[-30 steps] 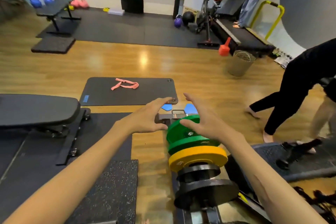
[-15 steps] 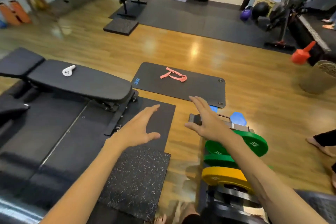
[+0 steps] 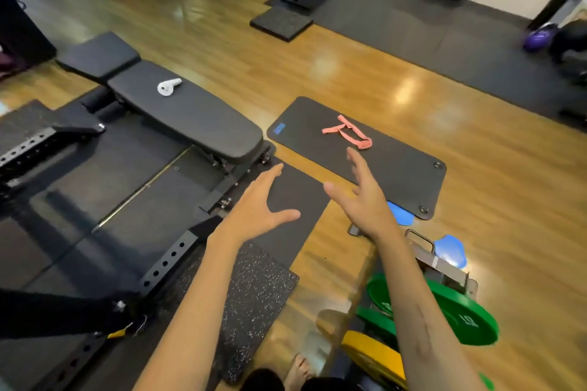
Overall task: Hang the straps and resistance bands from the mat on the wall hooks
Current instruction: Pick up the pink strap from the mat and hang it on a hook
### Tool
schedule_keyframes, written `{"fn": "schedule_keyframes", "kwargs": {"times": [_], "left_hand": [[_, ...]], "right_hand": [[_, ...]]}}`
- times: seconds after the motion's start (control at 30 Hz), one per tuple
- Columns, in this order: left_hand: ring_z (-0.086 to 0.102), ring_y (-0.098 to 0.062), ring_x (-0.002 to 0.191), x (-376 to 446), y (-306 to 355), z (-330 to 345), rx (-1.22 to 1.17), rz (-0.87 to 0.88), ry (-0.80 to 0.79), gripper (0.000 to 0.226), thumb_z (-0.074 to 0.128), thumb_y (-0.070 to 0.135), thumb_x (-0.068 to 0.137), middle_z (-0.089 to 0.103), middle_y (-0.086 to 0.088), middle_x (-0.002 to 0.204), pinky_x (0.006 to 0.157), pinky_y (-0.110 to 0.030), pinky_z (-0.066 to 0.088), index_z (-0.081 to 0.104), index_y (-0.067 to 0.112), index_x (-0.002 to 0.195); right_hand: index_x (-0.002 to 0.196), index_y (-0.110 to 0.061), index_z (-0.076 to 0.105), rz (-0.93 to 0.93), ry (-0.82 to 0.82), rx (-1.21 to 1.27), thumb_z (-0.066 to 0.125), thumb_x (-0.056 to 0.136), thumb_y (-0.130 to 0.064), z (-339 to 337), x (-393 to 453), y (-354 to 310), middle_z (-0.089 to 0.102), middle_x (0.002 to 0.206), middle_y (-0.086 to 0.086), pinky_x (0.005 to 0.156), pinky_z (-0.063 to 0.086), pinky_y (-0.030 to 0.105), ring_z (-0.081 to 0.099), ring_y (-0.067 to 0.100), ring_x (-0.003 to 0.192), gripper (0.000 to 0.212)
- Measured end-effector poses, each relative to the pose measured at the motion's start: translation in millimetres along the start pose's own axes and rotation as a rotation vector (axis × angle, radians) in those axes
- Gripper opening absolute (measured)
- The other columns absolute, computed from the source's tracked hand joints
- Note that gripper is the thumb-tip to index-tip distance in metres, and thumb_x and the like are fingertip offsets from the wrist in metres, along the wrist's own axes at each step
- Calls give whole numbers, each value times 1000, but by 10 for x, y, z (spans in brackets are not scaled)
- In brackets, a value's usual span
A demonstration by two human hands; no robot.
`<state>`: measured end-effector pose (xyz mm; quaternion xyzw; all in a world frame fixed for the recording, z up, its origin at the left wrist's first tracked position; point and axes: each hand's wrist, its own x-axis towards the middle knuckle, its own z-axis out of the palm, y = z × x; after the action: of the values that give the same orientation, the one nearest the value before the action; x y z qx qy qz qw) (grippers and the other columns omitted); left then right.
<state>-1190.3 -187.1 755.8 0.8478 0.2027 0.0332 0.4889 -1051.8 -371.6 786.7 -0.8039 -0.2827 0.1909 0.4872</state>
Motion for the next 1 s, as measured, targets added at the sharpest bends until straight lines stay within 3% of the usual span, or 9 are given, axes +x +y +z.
{"fn": "schedule_keyframes", "kwargs": {"times": [0.2, 0.3, 0.37, 0.43, 0.6, 0.8, 1.0], "left_hand": [[15, -2, 145, 536, 268, 311, 40, 80, -118, 100, 70, 66, 68, 18, 28, 154, 115, -47, 30, 11, 50, 147], [17, -1, 145, 932, 446, 368, 70, 108, -161, 107, 64, 80, 61, 18, 28, 155, 115, -45, 31, 10, 50, 148], [21, -1, 143, 1328, 598, 359, 101, 143, -186, 108, 62, 82, 59, 22, 25, 154, 114, -43, 33, 12, 49, 148], [26, -1, 140, 1792, 721, 352, 122, 182, -234, 106, 66, 76, 62, 28, 20, 152, 112, -40, 35, 13, 46, 149], [31, -5, 138, 3200, 915, 379, 159, 257, -312, 100, 80, 42, 74, 32, 11, 151, 105, -28, 36, 18, 33, 152], [38, -3, 130, 5022, 1023, 178, 66, 197, -402, 89, 77, 53, 68, 36, 19, 145, 94, -27, 41, 15, 67, 131], [35, -10, 134, 6219, 999, 126, 119, 67, -522, 93, 79, 36, 77, 36, 14, 147, 103, -33, 38, 19, 45, 147]], "right_hand": [[151, -43, 20, 65, 51, 29, 68, 87, -44, -609, 122, 253, 24, 157, -18, 109, 32, 33, 24, 5, 144, 79], [151, -43, 19, 102, 89, -2, 68, 87, -41, -1029, 312, 378, 24, 157, -21, 93, 50, 34, 34, 12, 141, 80], [151, -41, 20, 78, 75, -37, 69, 87, -40, -1276, 586, 485, 26, 156, -23, 105, 43, 41, 34, 10, 141, 81], [153, -35, 20, 48, 33, -79, 71, 86, -39, -1456, 922, 602, 26, 157, -20, 116, 30, 36, 24, -1, 143, 84], [155, -31, 15, 62, -67, -226, 70, 87, -38, -1722, 1994, 840, 19, 158, -18, 114, 18, 20, 16, -7, 141, 88], [156, -27, 9, 210, -176, -253, 67, 87, -42, -1881, 3531, 1128, 13, 161, -8, 116, 23, 27, 18, 9, 146, 91], [155, -30, 6, 340, -214, -256, 66, 87, -44, -2066, 4636, 1379, 12, 160, -7, 115, 24, 30, 17, 14, 147, 92]]}}
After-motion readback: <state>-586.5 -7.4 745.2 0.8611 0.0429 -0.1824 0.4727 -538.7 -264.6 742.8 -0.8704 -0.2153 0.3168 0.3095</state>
